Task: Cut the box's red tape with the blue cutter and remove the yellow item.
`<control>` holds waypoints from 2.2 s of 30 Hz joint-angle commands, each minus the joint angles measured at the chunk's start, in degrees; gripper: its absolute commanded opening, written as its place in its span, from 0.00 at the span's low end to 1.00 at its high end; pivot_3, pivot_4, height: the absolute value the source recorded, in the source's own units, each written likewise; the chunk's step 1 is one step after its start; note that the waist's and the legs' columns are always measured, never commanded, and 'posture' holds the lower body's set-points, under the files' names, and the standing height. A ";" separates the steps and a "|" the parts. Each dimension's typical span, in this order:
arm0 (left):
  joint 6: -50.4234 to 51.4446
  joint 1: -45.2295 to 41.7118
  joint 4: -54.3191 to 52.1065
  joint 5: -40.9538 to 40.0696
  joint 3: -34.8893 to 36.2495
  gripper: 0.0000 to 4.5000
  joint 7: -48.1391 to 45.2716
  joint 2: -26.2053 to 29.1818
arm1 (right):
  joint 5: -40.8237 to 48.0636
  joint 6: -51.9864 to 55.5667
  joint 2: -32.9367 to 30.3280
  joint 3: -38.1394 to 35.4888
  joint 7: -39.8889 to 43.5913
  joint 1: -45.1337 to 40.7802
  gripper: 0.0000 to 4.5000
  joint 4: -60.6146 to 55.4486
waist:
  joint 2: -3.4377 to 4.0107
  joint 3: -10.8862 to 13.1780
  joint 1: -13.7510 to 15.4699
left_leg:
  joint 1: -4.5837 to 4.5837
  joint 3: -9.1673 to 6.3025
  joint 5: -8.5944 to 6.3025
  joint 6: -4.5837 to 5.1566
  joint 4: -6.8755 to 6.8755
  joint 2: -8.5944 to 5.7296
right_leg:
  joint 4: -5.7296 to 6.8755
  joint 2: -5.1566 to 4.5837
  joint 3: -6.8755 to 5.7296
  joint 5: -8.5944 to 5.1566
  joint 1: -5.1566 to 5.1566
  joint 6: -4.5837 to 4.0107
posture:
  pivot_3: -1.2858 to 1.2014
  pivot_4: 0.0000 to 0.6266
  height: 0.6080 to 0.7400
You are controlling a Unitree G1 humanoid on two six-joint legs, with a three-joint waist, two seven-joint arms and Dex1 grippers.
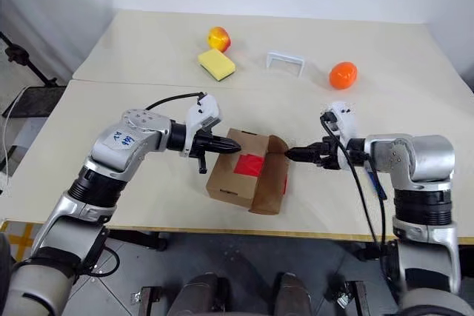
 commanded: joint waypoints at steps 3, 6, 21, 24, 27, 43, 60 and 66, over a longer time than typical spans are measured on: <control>0.19 0.48 0.47 1.28 -1.33 0.00 -0.24 -0.15 | 3.94 3.33 2.21 -0.68 -0.70 0.46 0.99 4.17 | 0.00 0.00 -0.07 | -0.01 -0.03 0.00 0.00 -0.02 -0.04 | -0.01 0.00 0.02 0.00 0.00 0.00 | 0.52 0.24 1.00; 0.38 0.59 0.00 1.30 -1.35 0.00 -0.29 -0.11 | 4.90 3.12 3.88 -0.91 -1.02 0.27 0.99 7.49 | 0.00 0.00 -0.22 | 0.04 0.00 0.00 0.00 -0.04 -0.02 | 0.01 0.00 0.00 0.00 0.00 0.00 | 0.52 0.24 1.00; 2.67 2.90 -4.68 1.01 -1.04 0.00 -0.01 0.76 | 5.61 -0.32 10.50 1.47 -4.17 -1.07 0.84 14.23 | 0.03 -0.02 -1.83 | 0.23 -0.01 0.02 -0.06 -0.10 0.05 | 0.31 0.01 0.03 0.00 0.00 0.00 | 0.52 0.24 1.00; 3.18 3.43 -5.59 0.92 -0.86 0.00 0.18 1.00 | 6.68 0.96 10.17 2.04 -4.45 -0.34 0.62 12.45 | 0.03 -0.02 -1.81 | 0.23 -0.02 0.03 -0.07 -0.12 0.06 | 0.33 0.01 0.04 0.00 -0.01 0.00 | 0.52 0.24 1.00; 3.44 3.85 -6.11 0.88 -0.64 0.00 0.38 1.16 | 6.67 1.91 10.23 0.78 -6.27 -0.18 0.36 12.15 | 0.03 -0.02 -1.73 | 0.22 -0.05 0.03 -0.07 -0.13 0.04 | 0.33 0.01 0.05 0.00 -0.01 0.00 | 0.52 0.24 1.00; 0.30 6.55 -6.74 2.96 -1.22 0.00 1.61 2.88 | 30.71 7.88 7.88 -7.54 -37.02 -4.20 0.01 -0.65 | 0.05 -0.01 -1.47 | 0.17 -0.10 0.03 -0.07 -0.10 0.02 | 0.32 0.00 0.14 0.00 -0.03 0.00 | 0.52 0.24 1.00; -5.26 5.58 -3.01 2.88 3.16 0.00 7.73 -3.91 | 85.24 -1.58 -15.34 16.78 -79.97 -22.01 0.01 5.02 | -0.08 0.18 -1.47 | -0.21 -0.10 0.03 -0.03 -0.15 0.03 | -0.17 -0.04 -0.07 0.00 -0.15 0.00 | 0.52 0.24 1.00; -2.44 5.89 -4.28 -0.19 6.48 0.00 6.43 -2.57 | 85.24 -4.76 -13.84 22.34 -84.13 -20.95 0.01 4.00 | -0.09 0.18 -1.45 | -0.31 -0.09 0.03 -0.03 -0.13 0.15 | -0.17 -0.04 -0.06 0.00 -0.25 0.00 | 0.52 0.24 1.00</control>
